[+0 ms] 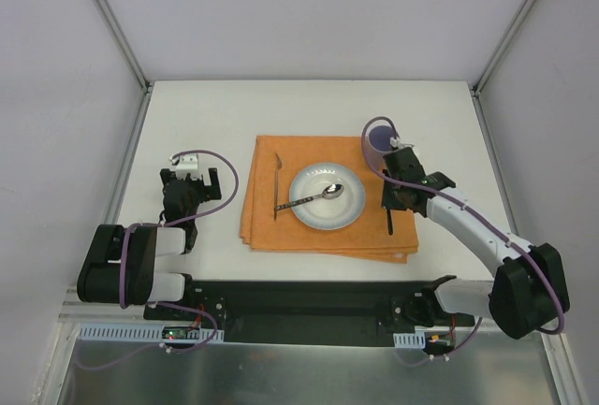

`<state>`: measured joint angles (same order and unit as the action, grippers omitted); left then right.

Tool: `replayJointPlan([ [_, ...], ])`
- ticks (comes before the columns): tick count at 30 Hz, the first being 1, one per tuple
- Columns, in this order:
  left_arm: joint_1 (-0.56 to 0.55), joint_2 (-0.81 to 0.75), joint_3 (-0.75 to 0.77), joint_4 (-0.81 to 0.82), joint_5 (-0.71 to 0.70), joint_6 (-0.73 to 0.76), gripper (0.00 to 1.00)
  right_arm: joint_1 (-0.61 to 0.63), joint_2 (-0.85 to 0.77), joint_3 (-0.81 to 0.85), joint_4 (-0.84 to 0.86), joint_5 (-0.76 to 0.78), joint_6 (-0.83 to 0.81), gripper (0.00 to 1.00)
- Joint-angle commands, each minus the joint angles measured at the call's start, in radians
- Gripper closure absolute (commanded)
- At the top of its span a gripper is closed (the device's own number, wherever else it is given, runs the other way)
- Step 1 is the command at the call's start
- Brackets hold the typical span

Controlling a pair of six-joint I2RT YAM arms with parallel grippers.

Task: Set the dinner table for one person
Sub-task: Place the knife on the napkin.

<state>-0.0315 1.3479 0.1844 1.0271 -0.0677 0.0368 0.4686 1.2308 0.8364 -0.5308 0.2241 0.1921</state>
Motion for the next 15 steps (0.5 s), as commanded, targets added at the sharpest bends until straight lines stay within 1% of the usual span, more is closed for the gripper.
replayJointPlan([
  [1, 0.005, -0.016, 0.010, 0.050, 0.022, -0.015, 0.01, -0.004, 0.051, 0.069, 0.063, -0.046, -0.039, 0.99],
  [8, 0.005, -0.016, 0.012, 0.050, 0.020, -0.015, 0.01, -0.002, 0.139, 0.139, 0.081, -0.103, -0.043, 0.99],
  [15, 0.005, -0.016, 0.010, 0.050, 0.022, -0.015, 0.01, -0.005, 0.220, 0.182, 0.078, -0.111, -0.082, 0.99],
])
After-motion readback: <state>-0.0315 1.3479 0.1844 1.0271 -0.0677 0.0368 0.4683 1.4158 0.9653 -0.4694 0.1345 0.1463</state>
